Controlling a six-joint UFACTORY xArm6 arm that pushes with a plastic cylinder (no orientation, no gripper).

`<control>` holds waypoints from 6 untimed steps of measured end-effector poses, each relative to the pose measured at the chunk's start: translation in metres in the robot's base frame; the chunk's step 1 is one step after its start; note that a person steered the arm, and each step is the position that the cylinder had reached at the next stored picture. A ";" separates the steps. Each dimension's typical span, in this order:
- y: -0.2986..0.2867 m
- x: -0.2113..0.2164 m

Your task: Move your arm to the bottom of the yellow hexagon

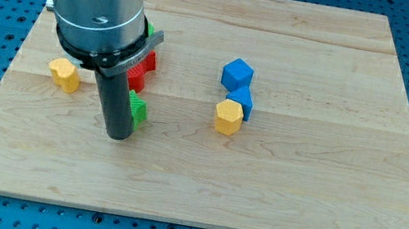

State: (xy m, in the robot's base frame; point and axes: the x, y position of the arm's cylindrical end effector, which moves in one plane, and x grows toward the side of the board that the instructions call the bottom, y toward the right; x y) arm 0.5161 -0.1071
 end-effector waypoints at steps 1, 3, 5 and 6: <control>-0.007 -0.001; 0.029 0.038; 0.048 0.038; 0.064 0.038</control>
